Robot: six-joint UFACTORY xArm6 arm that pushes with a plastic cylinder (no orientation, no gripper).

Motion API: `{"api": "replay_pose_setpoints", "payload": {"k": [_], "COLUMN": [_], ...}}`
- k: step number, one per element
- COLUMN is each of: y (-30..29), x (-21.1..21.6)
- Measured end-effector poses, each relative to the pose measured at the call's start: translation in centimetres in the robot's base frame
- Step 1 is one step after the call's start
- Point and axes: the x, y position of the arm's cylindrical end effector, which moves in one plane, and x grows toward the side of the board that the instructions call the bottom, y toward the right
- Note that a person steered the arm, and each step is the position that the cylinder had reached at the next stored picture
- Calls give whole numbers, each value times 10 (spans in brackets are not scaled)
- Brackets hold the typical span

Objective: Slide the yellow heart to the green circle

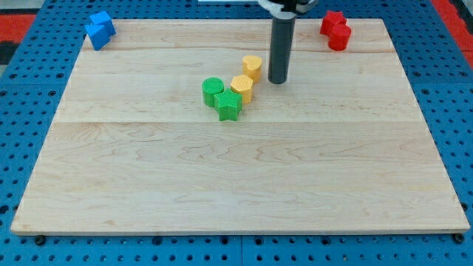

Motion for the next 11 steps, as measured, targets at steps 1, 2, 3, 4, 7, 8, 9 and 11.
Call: {"api": "replay_pose_setpoints", "payload": {"k": [1,2,3,4,7,8,9,11], "y": [-1,-35,-61,-67,-71,-85,-85,-85], "x": [-25,-29,-27,-26,-46,-50,-32,-17]}}
